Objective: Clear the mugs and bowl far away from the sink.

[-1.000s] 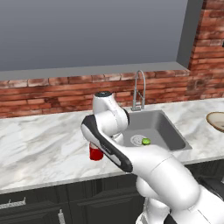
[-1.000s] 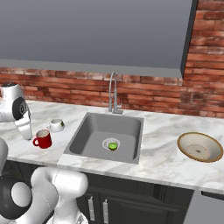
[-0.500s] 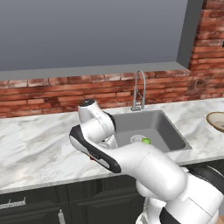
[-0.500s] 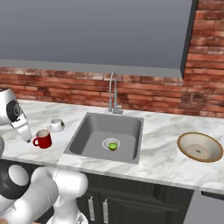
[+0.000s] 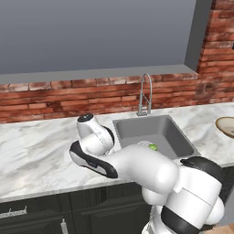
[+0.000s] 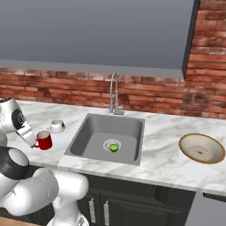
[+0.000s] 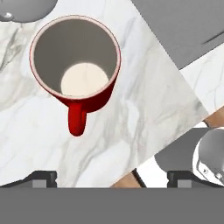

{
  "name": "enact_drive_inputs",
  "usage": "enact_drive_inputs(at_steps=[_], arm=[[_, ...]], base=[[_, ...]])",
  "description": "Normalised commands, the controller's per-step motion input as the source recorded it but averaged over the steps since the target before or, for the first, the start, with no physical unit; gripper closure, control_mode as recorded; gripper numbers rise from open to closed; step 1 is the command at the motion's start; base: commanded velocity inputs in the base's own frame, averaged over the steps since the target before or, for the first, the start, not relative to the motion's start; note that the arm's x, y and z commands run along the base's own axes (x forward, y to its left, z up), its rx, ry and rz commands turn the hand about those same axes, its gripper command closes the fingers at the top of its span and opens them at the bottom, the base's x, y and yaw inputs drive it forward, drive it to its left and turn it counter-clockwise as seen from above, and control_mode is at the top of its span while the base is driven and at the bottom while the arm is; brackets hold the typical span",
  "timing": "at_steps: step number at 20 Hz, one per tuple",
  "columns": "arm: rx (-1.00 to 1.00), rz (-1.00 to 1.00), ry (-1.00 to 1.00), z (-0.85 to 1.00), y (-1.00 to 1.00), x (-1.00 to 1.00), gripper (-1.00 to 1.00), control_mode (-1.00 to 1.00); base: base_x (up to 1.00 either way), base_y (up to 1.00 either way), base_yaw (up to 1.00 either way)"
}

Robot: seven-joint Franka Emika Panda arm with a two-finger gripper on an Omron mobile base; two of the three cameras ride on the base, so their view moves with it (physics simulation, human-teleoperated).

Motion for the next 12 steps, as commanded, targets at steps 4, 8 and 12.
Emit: enact_drive_inputs(at_steps=[4,8,12], arm=[[0.01,0.02,0.00,-0.25,0.02,0.52,-1.00,-1.00],[0.00,0.00,0.00,-0.19,0.19,0.42,-1.00,-1.00],[0.00,0.00,0.00,-0.24,0.30,0.25,-1.00,-1.00]], base=[[0.00,0.00,0.00],[0.00,0.00,0.00],[0.00,0.00,0.00]])
